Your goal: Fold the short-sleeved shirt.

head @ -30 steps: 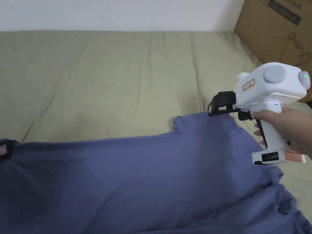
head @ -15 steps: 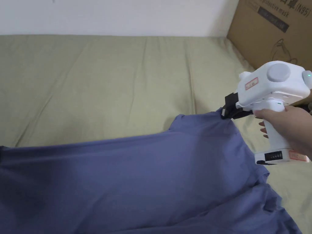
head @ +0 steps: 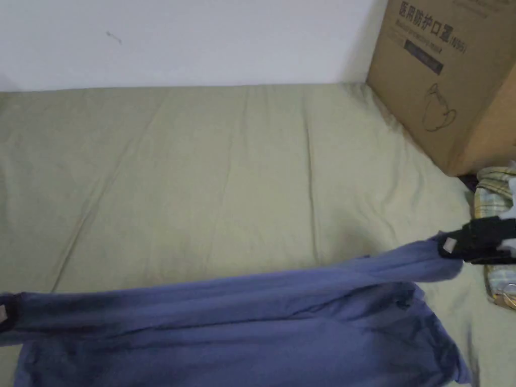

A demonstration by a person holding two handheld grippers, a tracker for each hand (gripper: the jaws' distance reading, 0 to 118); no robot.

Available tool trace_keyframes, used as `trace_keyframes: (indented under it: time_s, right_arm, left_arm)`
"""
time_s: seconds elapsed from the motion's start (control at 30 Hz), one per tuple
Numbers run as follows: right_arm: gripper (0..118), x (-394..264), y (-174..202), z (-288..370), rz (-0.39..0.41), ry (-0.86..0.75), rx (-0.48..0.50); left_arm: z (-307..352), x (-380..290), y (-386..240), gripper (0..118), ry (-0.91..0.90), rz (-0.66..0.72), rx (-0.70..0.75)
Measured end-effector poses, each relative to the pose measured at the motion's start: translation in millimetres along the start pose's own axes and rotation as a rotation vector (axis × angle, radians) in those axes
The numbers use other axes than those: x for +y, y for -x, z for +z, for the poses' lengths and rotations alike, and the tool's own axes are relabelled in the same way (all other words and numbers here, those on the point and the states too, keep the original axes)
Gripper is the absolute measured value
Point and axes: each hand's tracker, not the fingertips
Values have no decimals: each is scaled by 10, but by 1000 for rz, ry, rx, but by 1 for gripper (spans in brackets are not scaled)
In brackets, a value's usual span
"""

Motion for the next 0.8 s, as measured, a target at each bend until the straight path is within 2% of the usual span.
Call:
trace_keyframes:
  time_s: [0.13,0.3,0.33,0.37,0.4,0.43,0.47,0.5,0.53,0.67,0.8]
  right_arm:
    - [2,-570,-220,-197,6,53,-58]
    - [7,-916,-335,-556,-33,107,-154]
    - [16,-935,-313,-585,-14,99,-193]
    - [27,-941,-272,-591,16,91,-227]
    - [40,-936,-220,-559,41,72,-267]
    - [69,-930,-136,-496,67,13,-302]
    - [86,-910,-41,-421,86,-50,-326]
    - [88,-867,77,-316,110,-104,-306]
    - [88,-836,205,-215,132,-137,-295]
    - [88,-723,816,-3,244,-279,-318]
    - [88,-659,1270,-167,242,-288,-314]
  left_arm:
    - [-168,-505,54,3,36,33,13]
    - [-455,-791,71,7,85,20,61]
    - [-476,-817,71,11,89,23,72]
    - [-477,-814,55,17,90,23,93]
    - [-454,-816,38,28,82,20,121]
    - [-405,-811,8,54,73,16,131]
    - [-351,-798,-38,80,61,16,142]
    - [-280,-766,-102,104,40,6,166]
    - [-193,-736,-181,118,-8,-5,175]
    - [104,-584,-611,118,-222,-23,249]
    - [29,-407,-995,118,-274,-16,287]
